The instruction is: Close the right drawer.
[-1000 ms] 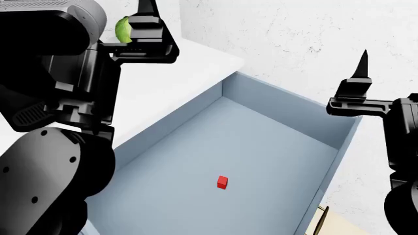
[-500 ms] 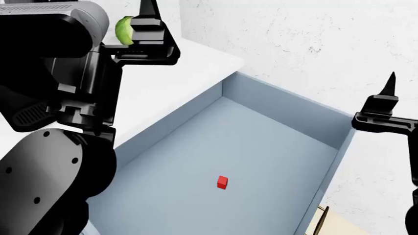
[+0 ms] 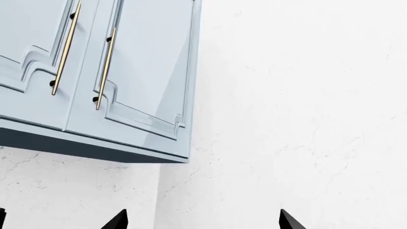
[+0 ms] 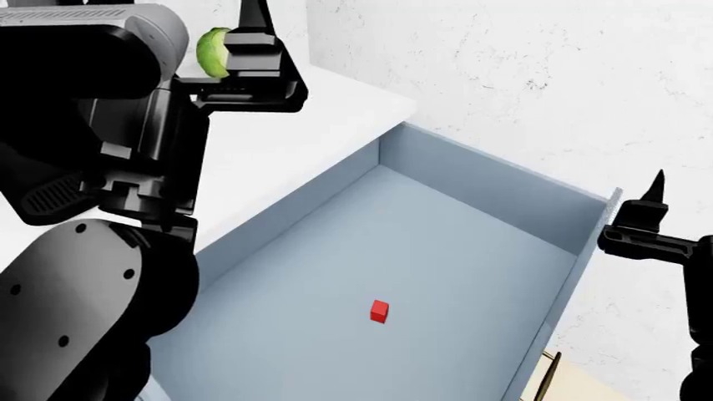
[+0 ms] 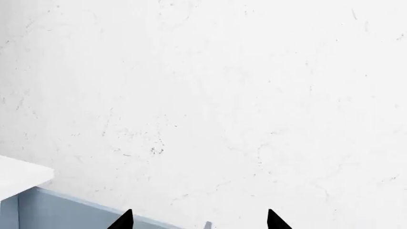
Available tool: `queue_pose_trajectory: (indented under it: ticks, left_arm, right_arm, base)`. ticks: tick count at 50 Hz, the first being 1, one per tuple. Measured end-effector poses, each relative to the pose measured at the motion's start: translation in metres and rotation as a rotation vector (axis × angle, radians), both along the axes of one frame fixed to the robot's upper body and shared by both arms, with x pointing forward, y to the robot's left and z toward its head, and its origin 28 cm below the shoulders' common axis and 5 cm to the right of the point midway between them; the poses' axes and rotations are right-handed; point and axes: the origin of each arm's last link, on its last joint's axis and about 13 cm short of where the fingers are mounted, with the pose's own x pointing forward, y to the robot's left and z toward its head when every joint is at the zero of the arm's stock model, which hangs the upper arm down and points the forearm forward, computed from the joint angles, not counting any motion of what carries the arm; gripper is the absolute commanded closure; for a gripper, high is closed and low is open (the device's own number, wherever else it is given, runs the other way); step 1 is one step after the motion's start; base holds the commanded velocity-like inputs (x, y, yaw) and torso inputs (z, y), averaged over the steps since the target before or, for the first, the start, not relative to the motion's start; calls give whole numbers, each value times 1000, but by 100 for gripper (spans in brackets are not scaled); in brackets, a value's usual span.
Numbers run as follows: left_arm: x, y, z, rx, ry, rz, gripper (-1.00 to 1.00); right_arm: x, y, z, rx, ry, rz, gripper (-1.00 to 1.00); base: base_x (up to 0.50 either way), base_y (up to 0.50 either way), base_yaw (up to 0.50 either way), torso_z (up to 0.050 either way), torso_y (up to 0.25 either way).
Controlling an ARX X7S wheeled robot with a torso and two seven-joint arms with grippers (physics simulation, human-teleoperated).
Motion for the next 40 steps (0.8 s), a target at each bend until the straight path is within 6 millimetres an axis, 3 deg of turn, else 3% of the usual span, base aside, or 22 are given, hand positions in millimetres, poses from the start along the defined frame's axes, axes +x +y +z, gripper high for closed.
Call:
queue_pose_trajectory:
  ticks: [40]
  left_arm:
    - [0, 1, -4, -1, 11, 6, -100]
  right_arm:
    - [-4, -18, -67, 100, 129, -88, -100]
  base:
    - [0, 0, 0, 0, 0]
